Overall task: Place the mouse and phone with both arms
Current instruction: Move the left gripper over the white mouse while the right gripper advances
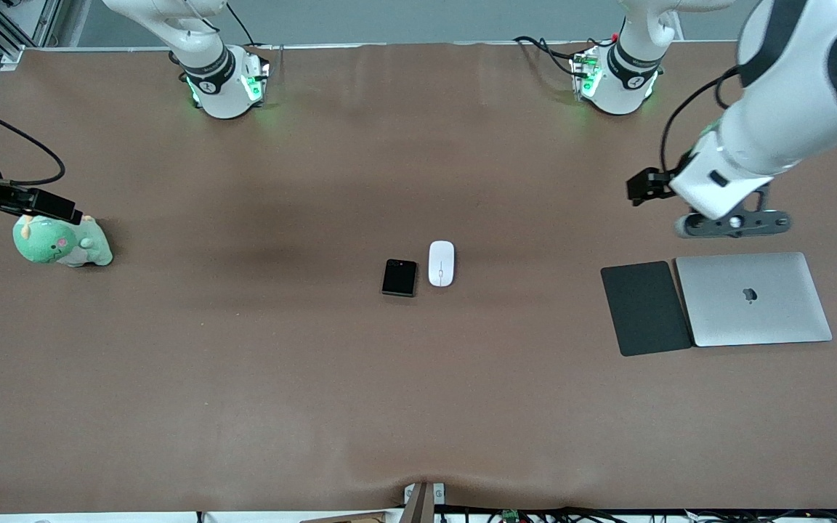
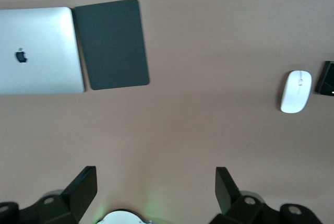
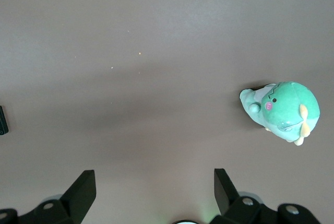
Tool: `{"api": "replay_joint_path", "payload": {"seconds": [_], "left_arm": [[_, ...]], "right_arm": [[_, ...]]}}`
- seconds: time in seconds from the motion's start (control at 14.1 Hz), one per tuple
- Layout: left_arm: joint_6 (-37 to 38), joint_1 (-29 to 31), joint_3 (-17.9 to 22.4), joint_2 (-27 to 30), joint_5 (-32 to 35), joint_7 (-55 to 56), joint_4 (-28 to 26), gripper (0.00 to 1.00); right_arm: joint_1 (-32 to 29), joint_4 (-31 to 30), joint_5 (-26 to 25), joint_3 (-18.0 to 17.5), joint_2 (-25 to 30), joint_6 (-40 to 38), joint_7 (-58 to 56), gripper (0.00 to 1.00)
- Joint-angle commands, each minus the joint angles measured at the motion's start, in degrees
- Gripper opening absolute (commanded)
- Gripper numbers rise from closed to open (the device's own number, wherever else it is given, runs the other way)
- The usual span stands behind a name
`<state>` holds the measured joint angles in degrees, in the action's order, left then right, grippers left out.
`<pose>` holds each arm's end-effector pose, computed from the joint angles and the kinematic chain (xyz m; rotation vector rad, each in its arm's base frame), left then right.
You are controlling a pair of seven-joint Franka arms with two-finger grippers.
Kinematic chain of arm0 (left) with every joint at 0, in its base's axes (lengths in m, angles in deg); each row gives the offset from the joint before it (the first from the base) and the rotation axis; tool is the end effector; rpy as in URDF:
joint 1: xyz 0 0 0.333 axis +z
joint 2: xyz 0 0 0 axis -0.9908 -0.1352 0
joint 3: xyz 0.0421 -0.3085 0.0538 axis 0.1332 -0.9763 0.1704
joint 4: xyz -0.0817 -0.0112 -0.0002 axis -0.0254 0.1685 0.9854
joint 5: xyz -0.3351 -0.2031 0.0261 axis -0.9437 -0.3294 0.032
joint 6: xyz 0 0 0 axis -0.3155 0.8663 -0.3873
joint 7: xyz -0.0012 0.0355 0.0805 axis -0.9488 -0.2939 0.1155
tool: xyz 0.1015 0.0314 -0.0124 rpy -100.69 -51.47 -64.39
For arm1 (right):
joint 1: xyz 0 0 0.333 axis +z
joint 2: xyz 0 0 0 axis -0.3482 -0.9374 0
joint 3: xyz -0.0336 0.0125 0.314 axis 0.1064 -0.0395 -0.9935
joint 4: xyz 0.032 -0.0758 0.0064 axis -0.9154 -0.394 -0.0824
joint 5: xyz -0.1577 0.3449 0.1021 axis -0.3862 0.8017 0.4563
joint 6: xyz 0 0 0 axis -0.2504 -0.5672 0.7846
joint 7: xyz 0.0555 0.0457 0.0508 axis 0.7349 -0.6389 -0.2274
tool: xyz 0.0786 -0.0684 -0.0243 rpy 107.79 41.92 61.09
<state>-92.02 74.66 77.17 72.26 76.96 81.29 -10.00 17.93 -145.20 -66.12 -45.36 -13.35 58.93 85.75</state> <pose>0.5510 -0.1948 0.5562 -3.1017 -0.0003 0.2522 0.5774 -0.0337 0.5746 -3.1082 0.2641 0.2453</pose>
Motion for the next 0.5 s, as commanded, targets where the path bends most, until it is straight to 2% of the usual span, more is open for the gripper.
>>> {"api": "replay_joint_path", "payload": {"seconds": [0.0, 0.14, 0.43], "left_arm": [[-3.87, -5.68, 0.21, -4.8, -0.64, 5.79, 1.11, 1.0], [-10.02, -10.43, 0.29, -8.14, -0.03, 7.99, 0.5, 1.0], [-19.52, -15.63, 0.21, -15.35, 0.33, 10.55, 0.49, 1.0]], "right_arm": [[-0.64, 0.81, 0.1, -0.63, -0.9, 0.01, -0.22, 1.0], [0.41, 0.81, 0.01, -0.9, -3.27, 1.5, -0.83, 1.0], [0.25, 0.81, 0.1, -0.9, -5.74, 3.87, -1.72, 1.0]]}}
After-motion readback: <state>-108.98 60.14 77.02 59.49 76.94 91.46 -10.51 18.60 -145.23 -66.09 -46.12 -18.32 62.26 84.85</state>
